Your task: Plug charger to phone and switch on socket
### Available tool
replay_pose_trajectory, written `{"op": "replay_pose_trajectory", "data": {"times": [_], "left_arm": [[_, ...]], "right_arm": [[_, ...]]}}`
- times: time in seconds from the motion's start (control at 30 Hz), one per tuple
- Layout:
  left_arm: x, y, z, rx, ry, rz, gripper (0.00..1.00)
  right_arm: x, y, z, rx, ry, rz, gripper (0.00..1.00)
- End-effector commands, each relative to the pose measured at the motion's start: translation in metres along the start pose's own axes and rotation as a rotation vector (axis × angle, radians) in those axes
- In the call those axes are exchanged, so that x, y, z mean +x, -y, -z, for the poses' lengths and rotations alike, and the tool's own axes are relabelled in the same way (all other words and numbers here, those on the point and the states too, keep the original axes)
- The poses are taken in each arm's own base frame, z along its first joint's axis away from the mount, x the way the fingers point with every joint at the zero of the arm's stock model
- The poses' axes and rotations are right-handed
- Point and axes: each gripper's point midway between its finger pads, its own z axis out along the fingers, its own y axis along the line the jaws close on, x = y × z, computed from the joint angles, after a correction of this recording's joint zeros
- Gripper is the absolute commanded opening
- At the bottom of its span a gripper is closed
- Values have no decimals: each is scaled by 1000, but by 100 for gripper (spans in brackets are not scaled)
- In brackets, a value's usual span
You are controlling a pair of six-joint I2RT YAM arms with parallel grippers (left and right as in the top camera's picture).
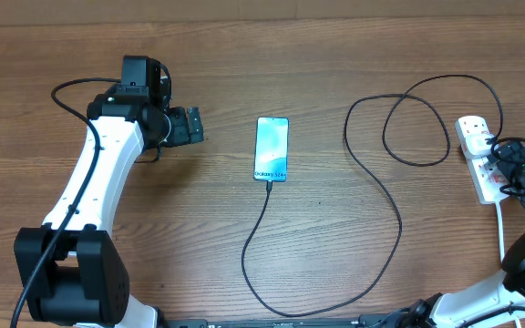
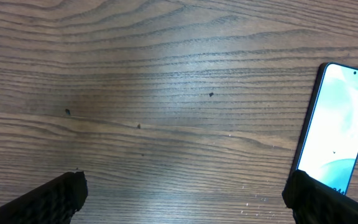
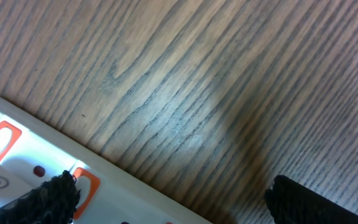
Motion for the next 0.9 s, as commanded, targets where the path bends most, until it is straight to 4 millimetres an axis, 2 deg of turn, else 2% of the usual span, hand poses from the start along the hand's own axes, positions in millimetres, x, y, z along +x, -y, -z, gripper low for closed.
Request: {"op": "replay_pose_trajectory", "data": {"times": [0.0,0.63,0.87], "left_arm": [[-2,-1,2,-7,9,-16,100],[-2,-1,2,-7,9,-16,99],[-2,-1,2,-7,9,-16,100]], "right_arm": [[22,-8,-4,-52,-76,76,98],[8,-7,-5,-36,-16,81,100],[19,-9,-4,-57,-61,79,100]]}}
